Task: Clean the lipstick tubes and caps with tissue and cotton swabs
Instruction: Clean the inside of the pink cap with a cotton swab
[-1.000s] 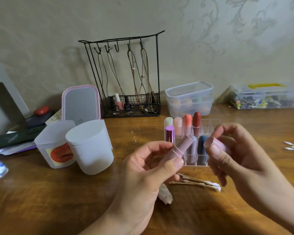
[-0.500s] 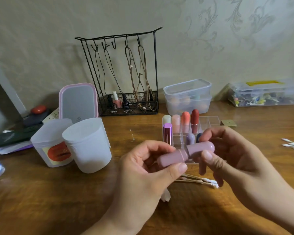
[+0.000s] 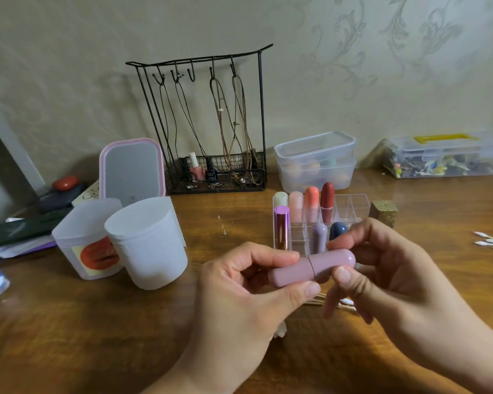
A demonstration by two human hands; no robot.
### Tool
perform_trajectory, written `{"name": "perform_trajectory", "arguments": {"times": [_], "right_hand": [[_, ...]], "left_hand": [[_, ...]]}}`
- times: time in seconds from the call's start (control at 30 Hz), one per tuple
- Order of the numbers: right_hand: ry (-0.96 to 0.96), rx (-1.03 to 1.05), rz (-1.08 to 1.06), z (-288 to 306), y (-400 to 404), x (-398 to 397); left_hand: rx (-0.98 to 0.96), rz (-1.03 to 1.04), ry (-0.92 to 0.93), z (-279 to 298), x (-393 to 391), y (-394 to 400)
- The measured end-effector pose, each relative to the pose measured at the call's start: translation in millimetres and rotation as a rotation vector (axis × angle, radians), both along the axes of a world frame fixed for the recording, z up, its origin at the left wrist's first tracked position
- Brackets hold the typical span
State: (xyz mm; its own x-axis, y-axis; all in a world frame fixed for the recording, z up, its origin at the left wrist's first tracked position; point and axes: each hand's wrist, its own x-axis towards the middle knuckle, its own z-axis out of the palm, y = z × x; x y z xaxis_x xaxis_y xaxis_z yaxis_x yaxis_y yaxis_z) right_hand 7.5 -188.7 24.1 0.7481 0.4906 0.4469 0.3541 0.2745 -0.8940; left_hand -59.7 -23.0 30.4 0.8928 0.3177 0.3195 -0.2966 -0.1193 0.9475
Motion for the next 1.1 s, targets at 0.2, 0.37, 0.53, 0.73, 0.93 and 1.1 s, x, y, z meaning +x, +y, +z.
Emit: {"name": "perform_trajectory", "arguments": {"times": [0.2,0.37,0.53,0.73,0.93,1.1], "right_hand": [[-0.014,-0.115,-0.053,2.4,-0.4,-1.0],[-0.412,-0.308,-0.411,1.0,-5.8,5.0],[-0.783,-0.426,-0.712,12.8,-2.2,11.1],[-0.950,-0.863,-0.761,17.1,11.1,23.2],[-1.028,-0.994,-0.733,14.3,23.6,37.1],[-1.051,-1.096,-0.731,9.8,26.3,37.4]], "left_hand": [[0.077,0.010,-0.033,-4.2,1.6,2.5],[0.287,-0.007,-0.089,-6.9,8.8,10.1],[0.264,0.071,-0.112,-8.8,17.0,19.6],[0.256,0.102,-0.055,-12.7,20.1,21.7],[0.297,0.097,-0.026,-16.0,21.1,20.5],[0.317,0.070,-0.031,-16.0,20.5,20.0]]}}
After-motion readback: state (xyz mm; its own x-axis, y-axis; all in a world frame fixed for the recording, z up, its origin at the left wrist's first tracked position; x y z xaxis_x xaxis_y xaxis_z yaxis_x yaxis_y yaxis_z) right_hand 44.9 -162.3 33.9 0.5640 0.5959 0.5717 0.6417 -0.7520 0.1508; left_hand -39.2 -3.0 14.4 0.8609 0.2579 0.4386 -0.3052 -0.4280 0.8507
